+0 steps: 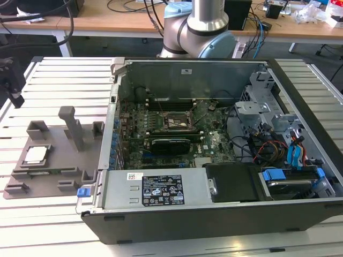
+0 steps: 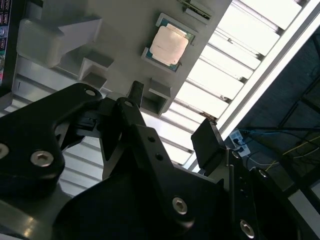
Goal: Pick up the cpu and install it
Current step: 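Pick up the cpu and move it towards the insertion slot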
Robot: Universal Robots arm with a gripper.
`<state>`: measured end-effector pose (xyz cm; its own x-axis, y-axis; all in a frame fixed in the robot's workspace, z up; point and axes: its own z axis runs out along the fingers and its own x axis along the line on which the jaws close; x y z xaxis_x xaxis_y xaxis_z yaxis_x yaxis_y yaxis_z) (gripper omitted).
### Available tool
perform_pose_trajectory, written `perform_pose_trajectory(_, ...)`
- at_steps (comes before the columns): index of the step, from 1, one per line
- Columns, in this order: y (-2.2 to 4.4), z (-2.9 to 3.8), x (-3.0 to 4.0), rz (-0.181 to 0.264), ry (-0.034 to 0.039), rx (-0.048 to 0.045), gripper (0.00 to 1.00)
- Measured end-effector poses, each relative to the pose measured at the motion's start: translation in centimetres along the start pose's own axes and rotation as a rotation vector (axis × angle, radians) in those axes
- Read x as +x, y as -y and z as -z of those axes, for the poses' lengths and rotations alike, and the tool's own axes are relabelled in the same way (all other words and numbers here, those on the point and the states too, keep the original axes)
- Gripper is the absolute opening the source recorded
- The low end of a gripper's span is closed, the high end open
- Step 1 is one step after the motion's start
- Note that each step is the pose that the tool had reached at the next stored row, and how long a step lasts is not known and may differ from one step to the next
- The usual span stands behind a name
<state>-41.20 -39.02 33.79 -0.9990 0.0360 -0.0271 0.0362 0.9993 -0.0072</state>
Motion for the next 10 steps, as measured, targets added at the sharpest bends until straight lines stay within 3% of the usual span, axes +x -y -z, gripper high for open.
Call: perform_pose_trajectory(10, -0.01, -0.97, 0.03, 0.0, 0.0001, 0.0, 0.66)
